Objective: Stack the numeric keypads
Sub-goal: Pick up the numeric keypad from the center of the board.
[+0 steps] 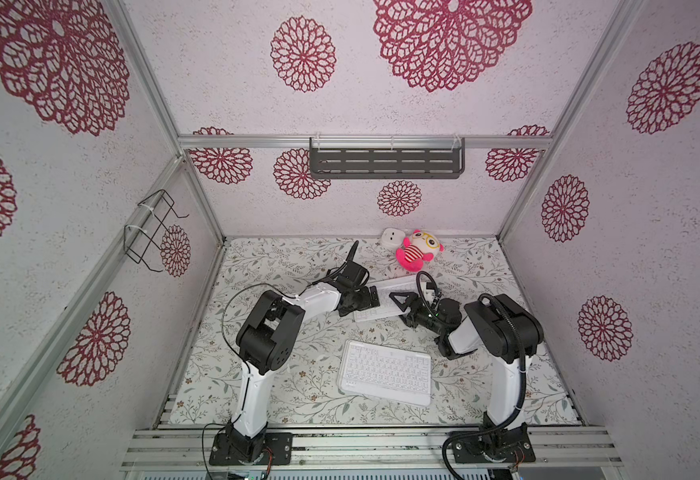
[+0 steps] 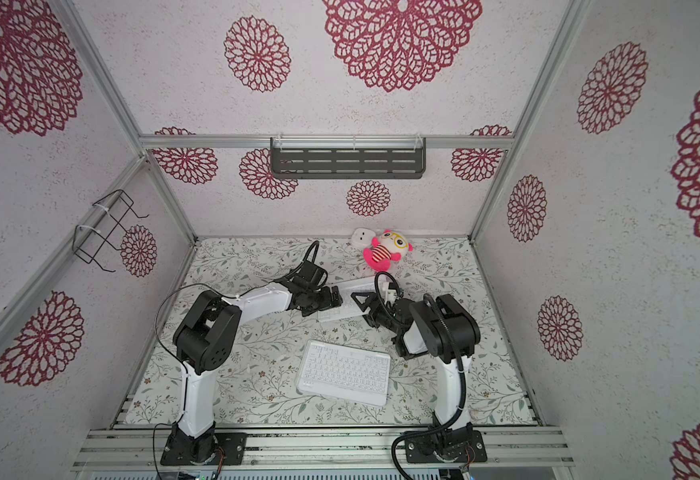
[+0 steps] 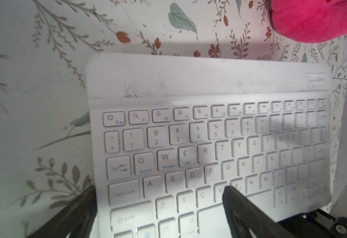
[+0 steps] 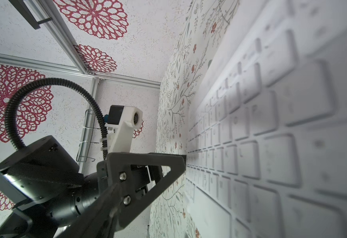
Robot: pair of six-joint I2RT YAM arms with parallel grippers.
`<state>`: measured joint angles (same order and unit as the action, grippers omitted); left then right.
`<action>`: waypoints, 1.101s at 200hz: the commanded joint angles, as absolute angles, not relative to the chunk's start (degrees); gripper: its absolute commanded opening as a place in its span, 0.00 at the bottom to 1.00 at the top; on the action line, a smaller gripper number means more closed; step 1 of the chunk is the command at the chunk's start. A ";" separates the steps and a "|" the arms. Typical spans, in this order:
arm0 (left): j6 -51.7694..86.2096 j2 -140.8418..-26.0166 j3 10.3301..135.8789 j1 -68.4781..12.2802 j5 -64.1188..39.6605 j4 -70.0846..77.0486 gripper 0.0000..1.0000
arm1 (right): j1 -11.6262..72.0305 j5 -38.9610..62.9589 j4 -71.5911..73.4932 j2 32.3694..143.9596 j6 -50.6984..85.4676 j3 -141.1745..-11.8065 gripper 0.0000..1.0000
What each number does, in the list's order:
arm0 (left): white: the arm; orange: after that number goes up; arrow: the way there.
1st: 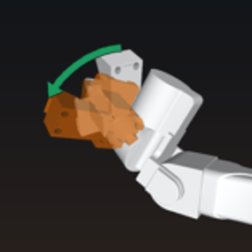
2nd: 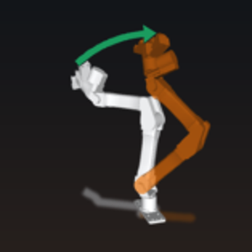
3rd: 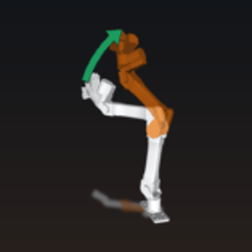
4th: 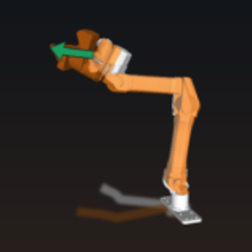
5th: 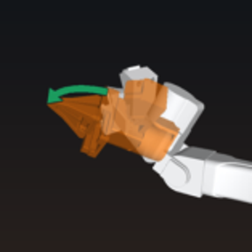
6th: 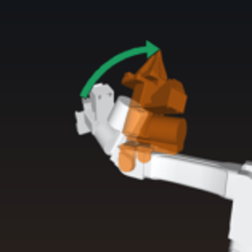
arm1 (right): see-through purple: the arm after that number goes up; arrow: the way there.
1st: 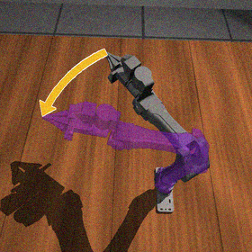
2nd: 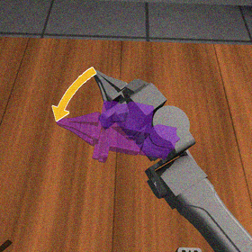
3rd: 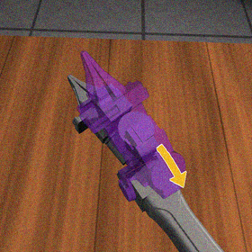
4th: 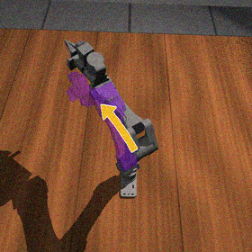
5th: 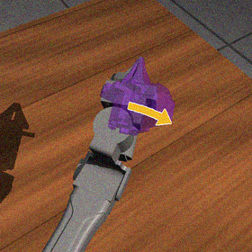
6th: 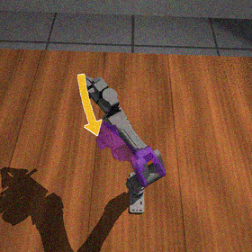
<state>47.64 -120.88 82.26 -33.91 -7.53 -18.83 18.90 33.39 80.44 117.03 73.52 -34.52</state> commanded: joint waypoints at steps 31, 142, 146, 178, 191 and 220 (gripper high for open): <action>49.20 -127.16 77.56 -34.63 -12.23 -24.70 0.98 | 18.72 25.88 81.05 112.17 68.25 -33.14 0.52; 50.25 -122.40 73.72 -34.29 -13.09 -20.64 0.98 | 18.52 21.55 81.02 114.00 70.82 -32.70 0.20; 50.40 -121.99 73.34 -34.20 -13.33 -20.02 0.98 | 18.52 21.47 80.96 113.74 70.84 -32.70 0.20; 52.37 -118.62 68.48 -32.69 -17.36 -12.71 0.98 | 17.95 21.92 79.21 110.76 70.29 -32.83 0.21; 53.63 -117.79 66.31 -31.86 -19.04 -9.45 0.98 | 17.68 22.51 77.99 109.04 70.24 -33.08 0.21; 56.48 -117.55 62.94 -30.39 -23.72 -0.88 0.98 | 17.58 24.32 73.20 104.81 69.14 -34.33 0.21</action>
